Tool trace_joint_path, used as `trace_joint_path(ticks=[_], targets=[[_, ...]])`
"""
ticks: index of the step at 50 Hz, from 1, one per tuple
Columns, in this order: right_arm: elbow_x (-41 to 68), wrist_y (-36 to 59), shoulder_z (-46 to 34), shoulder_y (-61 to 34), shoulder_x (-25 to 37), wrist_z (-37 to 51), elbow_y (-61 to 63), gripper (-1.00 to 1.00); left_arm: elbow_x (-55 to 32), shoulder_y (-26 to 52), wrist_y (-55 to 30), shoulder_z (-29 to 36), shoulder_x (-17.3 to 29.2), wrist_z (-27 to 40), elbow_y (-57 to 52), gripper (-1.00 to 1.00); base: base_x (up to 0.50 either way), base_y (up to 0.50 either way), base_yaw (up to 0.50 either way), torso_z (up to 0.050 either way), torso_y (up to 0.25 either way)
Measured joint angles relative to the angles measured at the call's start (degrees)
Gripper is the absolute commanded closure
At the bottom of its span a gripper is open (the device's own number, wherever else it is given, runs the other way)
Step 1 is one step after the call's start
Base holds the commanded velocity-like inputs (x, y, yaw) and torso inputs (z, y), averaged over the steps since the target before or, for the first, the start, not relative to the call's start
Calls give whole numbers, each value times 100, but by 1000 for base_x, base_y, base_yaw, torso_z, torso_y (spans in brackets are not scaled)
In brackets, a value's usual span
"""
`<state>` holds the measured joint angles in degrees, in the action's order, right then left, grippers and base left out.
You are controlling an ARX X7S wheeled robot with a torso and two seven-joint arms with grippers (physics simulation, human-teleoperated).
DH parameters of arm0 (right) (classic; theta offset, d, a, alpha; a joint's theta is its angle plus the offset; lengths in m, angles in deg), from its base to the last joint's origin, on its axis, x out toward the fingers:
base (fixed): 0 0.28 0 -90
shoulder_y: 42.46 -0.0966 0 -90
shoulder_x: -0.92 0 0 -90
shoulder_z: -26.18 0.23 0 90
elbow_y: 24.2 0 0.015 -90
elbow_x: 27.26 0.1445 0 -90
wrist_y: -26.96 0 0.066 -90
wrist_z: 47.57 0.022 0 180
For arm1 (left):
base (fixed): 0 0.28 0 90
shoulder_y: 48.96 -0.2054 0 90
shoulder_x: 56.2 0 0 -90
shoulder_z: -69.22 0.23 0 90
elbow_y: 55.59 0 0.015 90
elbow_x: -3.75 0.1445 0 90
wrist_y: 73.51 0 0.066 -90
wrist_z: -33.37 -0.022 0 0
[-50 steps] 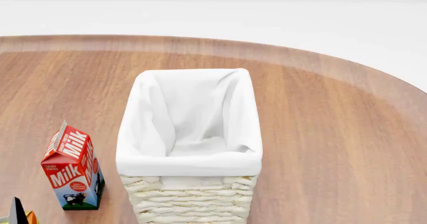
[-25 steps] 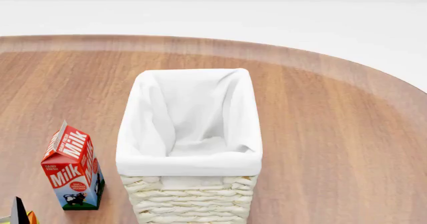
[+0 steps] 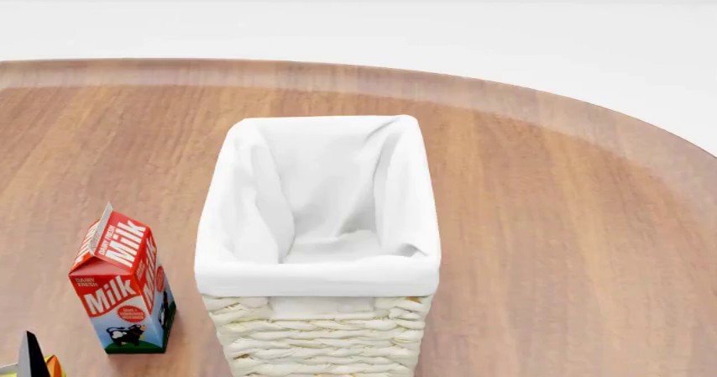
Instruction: Pick up the alphabet soup, and put it in the basket.
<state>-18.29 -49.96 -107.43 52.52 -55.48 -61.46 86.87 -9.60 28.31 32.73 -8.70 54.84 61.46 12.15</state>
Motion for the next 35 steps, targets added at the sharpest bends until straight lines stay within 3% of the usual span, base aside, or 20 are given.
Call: trace_joint_path(ticks=[35], targets=[[-195,223,-271,-329,-329,-58,-531,-100,-23,7,26,28,44,35,14,-100,0,0,0,0,0]])
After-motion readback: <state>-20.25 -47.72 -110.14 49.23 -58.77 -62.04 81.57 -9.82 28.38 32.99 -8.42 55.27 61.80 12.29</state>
